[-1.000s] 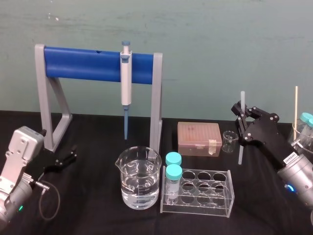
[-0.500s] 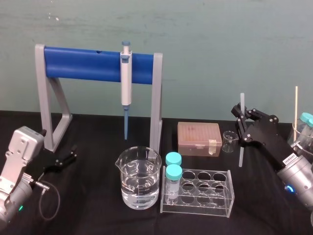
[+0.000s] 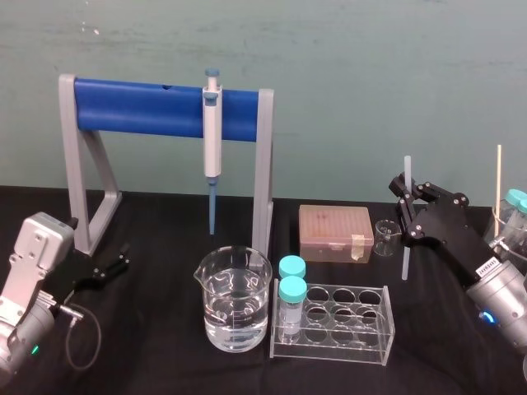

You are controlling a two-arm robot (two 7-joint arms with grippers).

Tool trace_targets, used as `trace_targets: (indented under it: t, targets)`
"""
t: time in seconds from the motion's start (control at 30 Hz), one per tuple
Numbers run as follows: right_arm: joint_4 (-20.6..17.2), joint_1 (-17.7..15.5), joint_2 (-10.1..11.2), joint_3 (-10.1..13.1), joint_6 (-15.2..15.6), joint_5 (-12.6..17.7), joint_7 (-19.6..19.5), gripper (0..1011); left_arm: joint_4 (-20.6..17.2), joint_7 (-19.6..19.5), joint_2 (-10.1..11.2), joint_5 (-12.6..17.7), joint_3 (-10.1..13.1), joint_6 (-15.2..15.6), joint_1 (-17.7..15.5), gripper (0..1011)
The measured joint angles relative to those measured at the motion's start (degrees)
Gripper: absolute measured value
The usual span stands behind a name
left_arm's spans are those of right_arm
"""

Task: Pick up the stirring rod with one hand, then place it down.

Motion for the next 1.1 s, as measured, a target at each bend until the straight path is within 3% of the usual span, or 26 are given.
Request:
trace_targets:
  t: [1.1]
  targets:
    - [0.07,0.03,0.04,-0.04,-0.10,0.07,0.11,71,0.00,0.00,0.00,0.00,0.00,0.00,0.00,1000]
